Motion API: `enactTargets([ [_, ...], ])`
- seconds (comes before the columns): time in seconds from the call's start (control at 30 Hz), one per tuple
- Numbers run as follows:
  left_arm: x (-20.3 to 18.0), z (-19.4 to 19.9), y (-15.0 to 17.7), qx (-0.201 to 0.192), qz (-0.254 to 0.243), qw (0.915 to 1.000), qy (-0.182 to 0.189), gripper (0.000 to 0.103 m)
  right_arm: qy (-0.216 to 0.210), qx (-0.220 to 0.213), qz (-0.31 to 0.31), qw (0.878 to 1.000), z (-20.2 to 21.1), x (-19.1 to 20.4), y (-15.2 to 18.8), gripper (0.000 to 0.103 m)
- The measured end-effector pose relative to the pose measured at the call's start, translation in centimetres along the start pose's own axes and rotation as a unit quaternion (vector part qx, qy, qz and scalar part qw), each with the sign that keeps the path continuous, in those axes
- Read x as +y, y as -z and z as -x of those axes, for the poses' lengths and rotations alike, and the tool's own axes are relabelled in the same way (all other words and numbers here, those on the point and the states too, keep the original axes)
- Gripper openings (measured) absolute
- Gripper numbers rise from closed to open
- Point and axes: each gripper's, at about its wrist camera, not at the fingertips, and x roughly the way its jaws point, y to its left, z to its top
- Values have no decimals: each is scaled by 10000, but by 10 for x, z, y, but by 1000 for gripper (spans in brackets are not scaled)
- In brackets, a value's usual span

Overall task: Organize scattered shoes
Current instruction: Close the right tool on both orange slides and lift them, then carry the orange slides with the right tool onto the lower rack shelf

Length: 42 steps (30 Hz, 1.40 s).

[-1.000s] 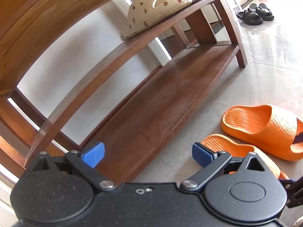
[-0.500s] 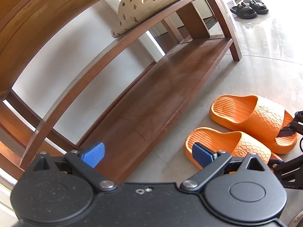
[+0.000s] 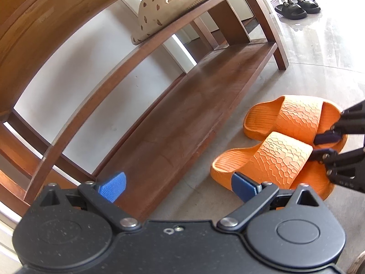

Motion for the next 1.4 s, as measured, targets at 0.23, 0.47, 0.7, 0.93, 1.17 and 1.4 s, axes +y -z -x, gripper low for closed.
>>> enactTargets([
  [0.23,-1,1,-4,-12,70,10000,8,100,-64,-40,-95,9999,12,-10,-7,24],
  [0.47,1,7,-4,-96,81,9999,-78,100,-92,-227,-167,9996,35,-15,-11,24],
  [0.7,10,14,-13,-239,282,9992,-125,100,-111,-475,-374,9981,70,-27,-24,24],
  [0.93,18,32,-29,-600,397,9969,-304,100,-264,-933,-465,9942,110,-42,-49,24],
  [1.17,41,52,-44,-875,705,9920,-569,100,-671,-1289,-427,9885,144,-48,-73,24],
  [1.4,63,89,-51,-1284,887,9827,-994,100,-1072,-1723,-183,9790,176,-52,-95,25],
])
